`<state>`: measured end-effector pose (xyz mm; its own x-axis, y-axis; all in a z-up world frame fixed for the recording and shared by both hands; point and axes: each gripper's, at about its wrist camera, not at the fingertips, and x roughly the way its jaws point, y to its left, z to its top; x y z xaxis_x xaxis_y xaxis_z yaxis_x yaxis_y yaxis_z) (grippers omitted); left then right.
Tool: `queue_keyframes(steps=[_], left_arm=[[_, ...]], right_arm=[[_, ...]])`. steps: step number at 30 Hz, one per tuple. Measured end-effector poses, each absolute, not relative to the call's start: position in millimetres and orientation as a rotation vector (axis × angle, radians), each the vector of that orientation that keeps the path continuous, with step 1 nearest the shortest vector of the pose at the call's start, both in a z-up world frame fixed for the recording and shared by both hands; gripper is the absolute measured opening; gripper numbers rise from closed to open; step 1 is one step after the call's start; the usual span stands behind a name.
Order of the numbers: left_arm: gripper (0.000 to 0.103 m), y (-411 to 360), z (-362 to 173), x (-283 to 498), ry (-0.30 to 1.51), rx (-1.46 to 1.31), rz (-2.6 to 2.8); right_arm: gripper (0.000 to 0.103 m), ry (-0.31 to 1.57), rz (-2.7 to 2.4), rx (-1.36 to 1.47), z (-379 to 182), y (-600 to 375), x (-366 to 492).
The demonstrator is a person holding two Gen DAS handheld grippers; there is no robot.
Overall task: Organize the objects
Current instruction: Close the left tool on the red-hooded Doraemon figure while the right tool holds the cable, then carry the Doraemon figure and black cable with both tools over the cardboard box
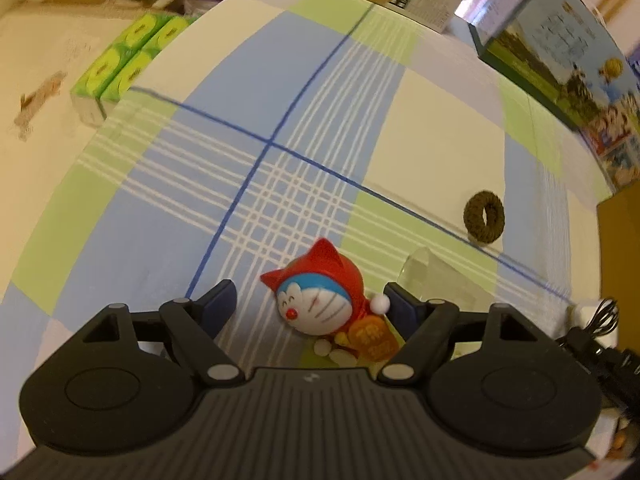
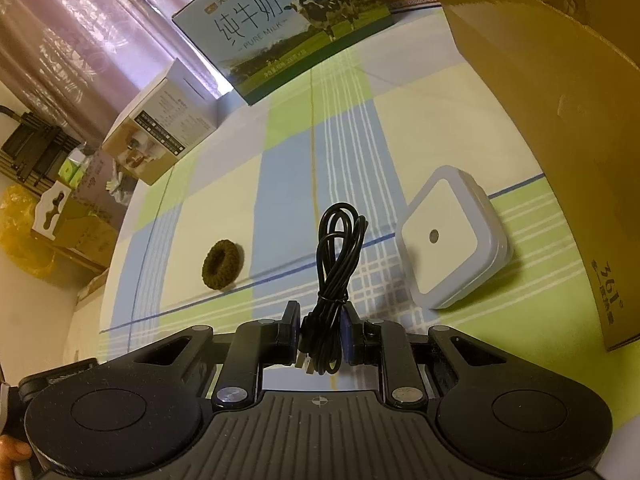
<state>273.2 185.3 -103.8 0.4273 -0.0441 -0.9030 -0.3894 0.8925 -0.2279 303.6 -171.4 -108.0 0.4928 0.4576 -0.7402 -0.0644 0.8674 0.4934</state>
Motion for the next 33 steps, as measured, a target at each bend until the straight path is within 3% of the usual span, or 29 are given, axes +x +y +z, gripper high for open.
queue_keyframes(steps=[2, 4, 15, 33], left_arm=[[0.07, 177.0, -104.4, 277.8, 1.103, -0.408, 0.19], [0.048, 168.6, -104.8, 284.0, 1.073, -0.355, 0.145], [0.043, 151.3, -110.6, 292.4, 1.046, -0.099, 0.015], [0.041, 158.1, -89.6, 278.9, 1.016, -0.099, 0.026]], right_arm=[[0.017, 1.014, 0.33, 0.432, -108.2, -171.2, 302.8], [0.017, 1.012, 0.331, 0.433, -107.6, -171.8, 302.2], [0.017, 1.0, 0.305, 0.43, -105.4, -180.8, 297.4], [0.017, 0.968, 0.349, 0.353, -92.2, -172.2, 288.1]])
